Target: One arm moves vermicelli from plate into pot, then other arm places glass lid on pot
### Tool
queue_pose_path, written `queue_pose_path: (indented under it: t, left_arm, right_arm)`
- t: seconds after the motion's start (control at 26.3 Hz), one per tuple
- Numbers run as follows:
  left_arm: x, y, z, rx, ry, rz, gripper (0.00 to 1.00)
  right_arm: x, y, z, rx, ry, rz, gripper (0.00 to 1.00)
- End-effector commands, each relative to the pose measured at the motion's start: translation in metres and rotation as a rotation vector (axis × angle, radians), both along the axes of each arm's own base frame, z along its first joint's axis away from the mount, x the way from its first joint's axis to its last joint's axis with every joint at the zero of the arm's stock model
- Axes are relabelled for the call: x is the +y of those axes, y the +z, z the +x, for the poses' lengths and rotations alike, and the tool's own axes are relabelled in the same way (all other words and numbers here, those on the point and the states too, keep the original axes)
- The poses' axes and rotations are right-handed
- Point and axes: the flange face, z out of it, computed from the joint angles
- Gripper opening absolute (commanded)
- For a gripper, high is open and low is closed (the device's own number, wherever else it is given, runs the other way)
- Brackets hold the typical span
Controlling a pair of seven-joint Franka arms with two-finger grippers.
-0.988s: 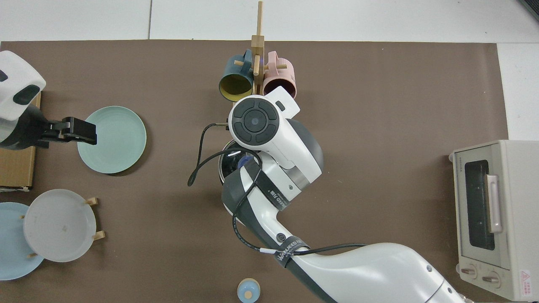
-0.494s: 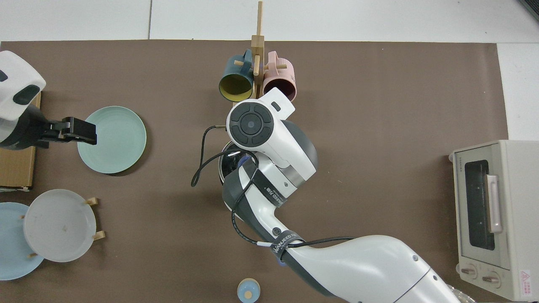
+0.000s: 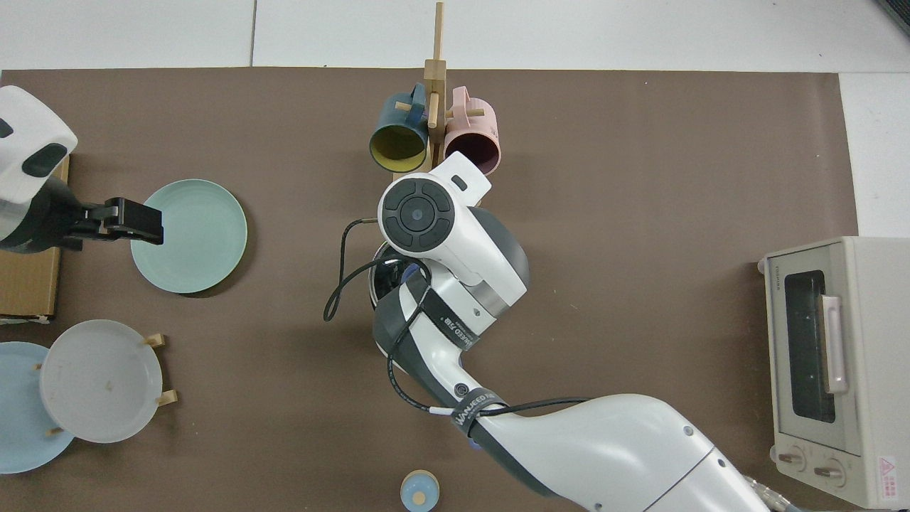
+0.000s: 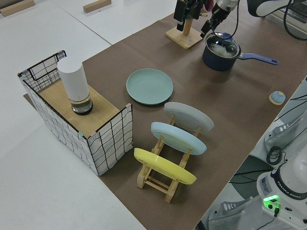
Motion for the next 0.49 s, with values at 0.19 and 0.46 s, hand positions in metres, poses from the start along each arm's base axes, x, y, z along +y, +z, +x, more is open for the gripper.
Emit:
queue_pose_path:
  t: [0.19, 0.46]
  left_arm:
    - [-0.0001, 0.0015, -0.0062, -0.004, 0.010, -0.002, 1.00]
    - [-0.0009, 0.0022, -0.0062, -0.005, 0.010, -0.002, 1.00]
  right_arm:
    - [-0.0068, 0.0125, 0.0062, -0.029, 0.041, -0.035, 0.99]
    - [-0.0042, 0.0137, 0.0045, -0.034, 0.057, -0.043, 0.99]
